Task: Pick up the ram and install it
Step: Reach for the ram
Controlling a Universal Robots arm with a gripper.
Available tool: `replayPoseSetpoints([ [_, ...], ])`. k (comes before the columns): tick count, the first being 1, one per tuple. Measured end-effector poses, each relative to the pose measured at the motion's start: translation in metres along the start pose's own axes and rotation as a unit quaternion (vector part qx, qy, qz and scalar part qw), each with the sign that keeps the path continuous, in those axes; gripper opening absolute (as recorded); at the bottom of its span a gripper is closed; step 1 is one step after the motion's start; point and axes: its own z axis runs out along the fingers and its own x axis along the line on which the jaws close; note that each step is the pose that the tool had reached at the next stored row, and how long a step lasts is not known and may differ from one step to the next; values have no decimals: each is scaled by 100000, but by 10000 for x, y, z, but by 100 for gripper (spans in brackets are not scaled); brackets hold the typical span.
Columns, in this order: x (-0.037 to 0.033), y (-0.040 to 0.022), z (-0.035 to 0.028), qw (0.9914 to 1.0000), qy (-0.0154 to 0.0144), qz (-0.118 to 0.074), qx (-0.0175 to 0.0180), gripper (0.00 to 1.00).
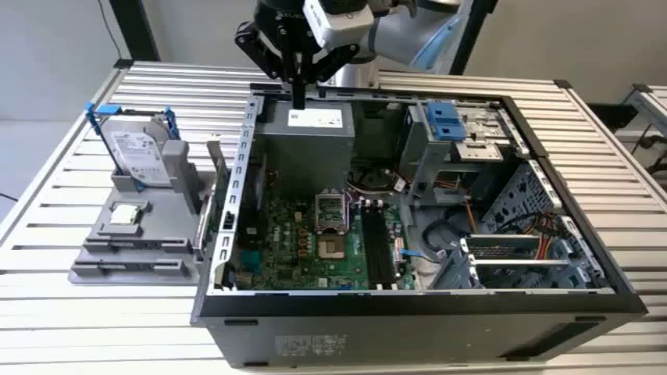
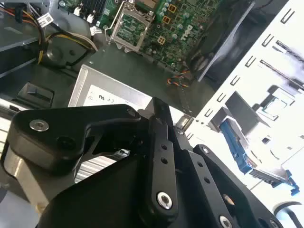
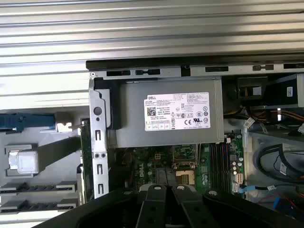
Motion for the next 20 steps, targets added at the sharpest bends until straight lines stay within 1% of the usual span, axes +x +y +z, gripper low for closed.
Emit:
replayPoseSetpoints([
  [14,0,0,0,100000,-2,0,-3,0],
  [15,21,-1,-1,100000,-39,7,0,0],
  [17,109,-8,-2,100000,-111,-2,-10,0],
  [20,228,-16,-4,100000,-114,-6,-12,0],
])
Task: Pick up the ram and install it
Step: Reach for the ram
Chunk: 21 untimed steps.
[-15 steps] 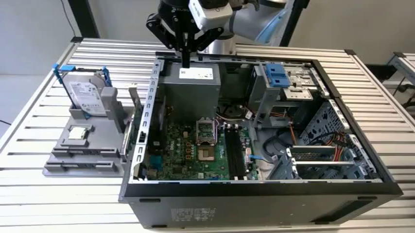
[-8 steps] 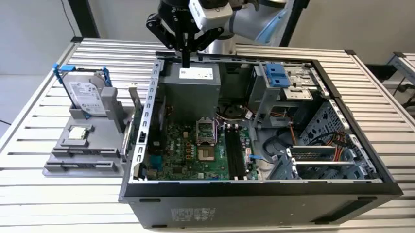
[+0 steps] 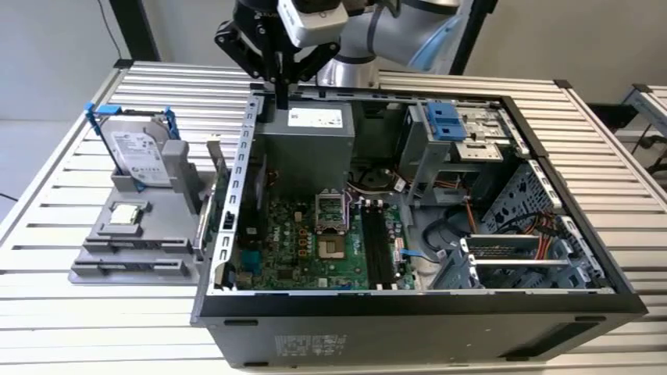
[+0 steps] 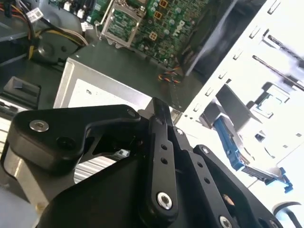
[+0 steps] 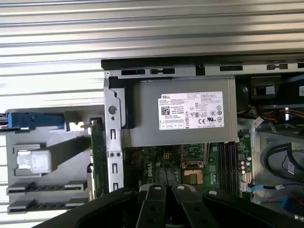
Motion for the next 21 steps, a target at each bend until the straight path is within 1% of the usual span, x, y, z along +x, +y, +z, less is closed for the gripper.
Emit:
replayPoseSetpoints([
  [10,431,-30,-4,100000,139,13,10,0],
  [21,882,-63,-7,99999,386,19,25,0],
])
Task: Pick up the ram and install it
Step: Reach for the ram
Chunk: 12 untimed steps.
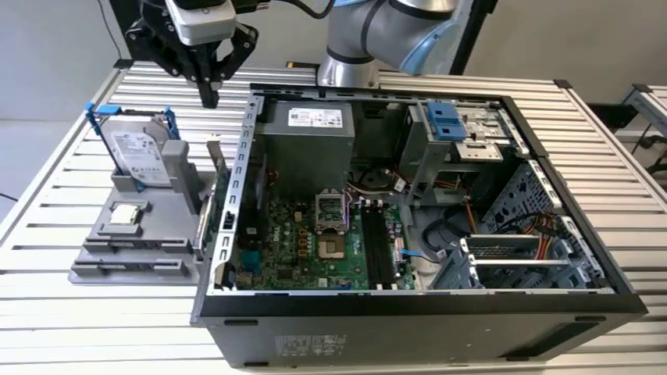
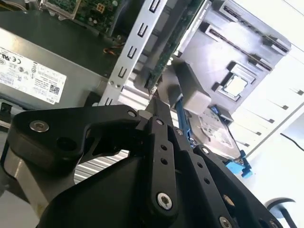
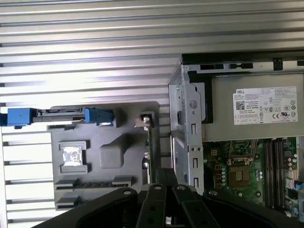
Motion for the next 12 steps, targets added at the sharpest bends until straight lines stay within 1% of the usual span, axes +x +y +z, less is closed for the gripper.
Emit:
replayPoseSetpoints([
  [6,216,-15,2,100000,207,9,16,0],
  [12,409,-29,4,99999,487,23,37,0],
])
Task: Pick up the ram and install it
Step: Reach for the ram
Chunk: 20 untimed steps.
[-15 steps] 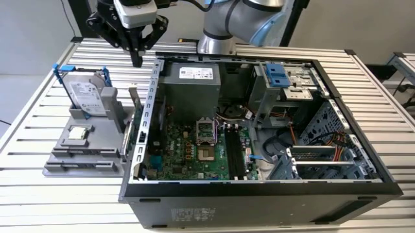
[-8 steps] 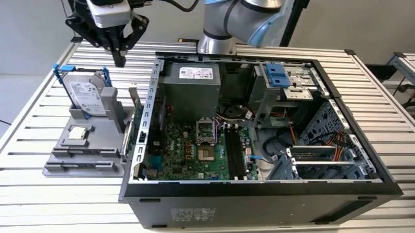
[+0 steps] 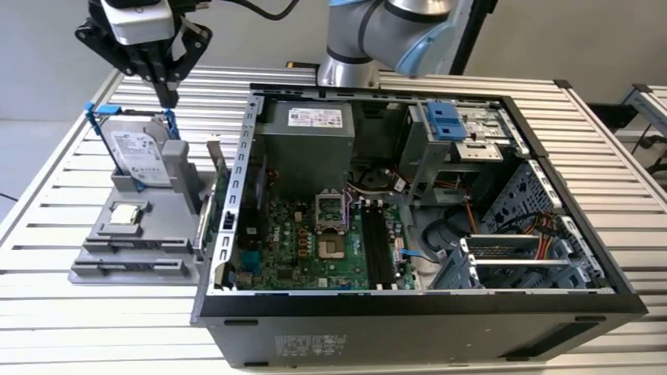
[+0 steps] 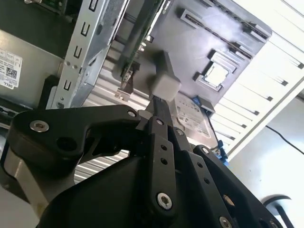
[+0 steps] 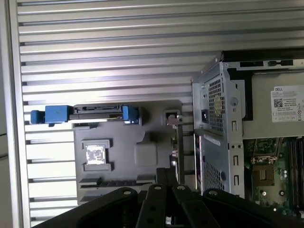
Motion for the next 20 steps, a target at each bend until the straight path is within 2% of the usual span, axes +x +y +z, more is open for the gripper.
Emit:
replayPoseSetpoints([
  [6,193,-14,5,100000,291,17,22,0],
  [13,371,-27,12,99996,861,41,62,0],
  [20,578,-42,18,99991,1331,62,94,0],
])
